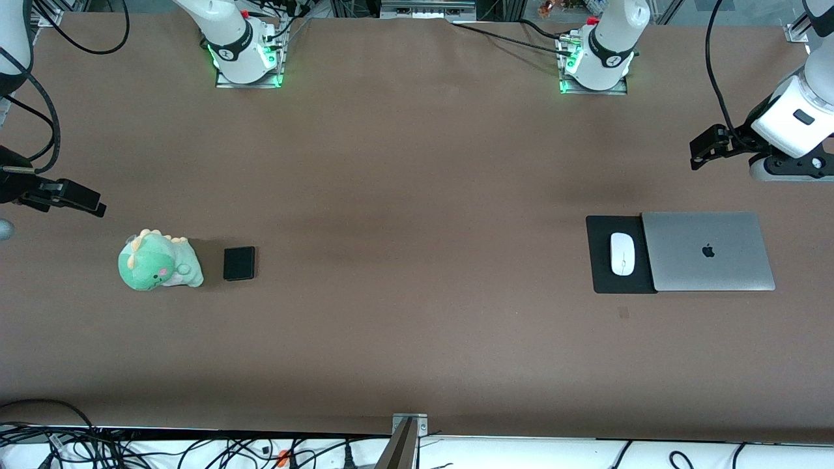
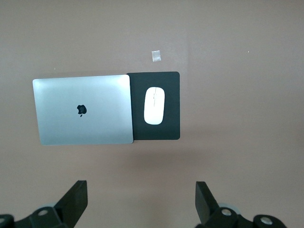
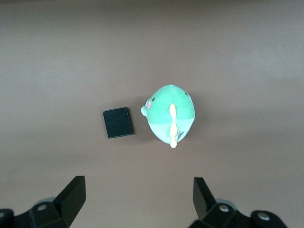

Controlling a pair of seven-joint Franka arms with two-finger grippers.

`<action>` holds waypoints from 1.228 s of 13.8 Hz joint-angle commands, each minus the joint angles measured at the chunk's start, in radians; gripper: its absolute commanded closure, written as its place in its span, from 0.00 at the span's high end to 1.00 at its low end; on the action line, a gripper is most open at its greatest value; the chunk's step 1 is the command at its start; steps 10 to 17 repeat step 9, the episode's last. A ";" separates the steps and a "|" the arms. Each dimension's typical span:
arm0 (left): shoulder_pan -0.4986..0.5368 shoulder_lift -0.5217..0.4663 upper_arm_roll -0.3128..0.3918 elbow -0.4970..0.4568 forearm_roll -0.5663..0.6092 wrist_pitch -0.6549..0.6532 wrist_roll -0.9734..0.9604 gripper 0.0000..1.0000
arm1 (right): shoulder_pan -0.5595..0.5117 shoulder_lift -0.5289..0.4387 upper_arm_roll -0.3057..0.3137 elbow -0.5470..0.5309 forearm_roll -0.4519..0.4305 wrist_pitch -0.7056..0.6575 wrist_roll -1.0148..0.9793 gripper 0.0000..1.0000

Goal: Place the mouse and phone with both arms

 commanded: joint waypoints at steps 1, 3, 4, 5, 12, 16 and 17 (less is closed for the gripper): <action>-0.005 0.018 0.001 0.036 0.011 -0.023 0.018 1.00 | -0.002 -0.006 0.012 -0.009 -0.015 0.029 0.001 1.00; -0.005 0.019 0.001 0.037 0.011 -0.023 0.016 1.00 | -0.002 0.001 0.012 -0.009 -0.015 0.036 0.001 1.00; -0.005 0.019 0.001 0.037 0.011 -0.023 0.016 1.00 | 0.001 0.002 0.012 -0.009 -0.015 0.037 -0.001 1.00; -0.005 0.019 0.001 0.037 0.011 -0.022 0.016 1.00 | 0.004 0.002 0.012 -0.009 -0.015 0.037 -0.001 1.00; -0.005 0.019 0.000 0.037 0.011 -0.022 0.018 1.00 | 0.004 0.001 0.014 -0.009 -0.015 0.037 -0.001 1.00; -0.005 0.019 0.000 0.037 0.011 -0.022 0.018 1.00 | 0.004 0.001 0.014 -0.009 -0.015 0.037 -0.001 1.00; -0.005 0.019 0.000 0.037 0.011 -0.022 0.018 1.00 | 0.004 0.001 0.014 -0.009 -0.015 0.037 -0.001 1.00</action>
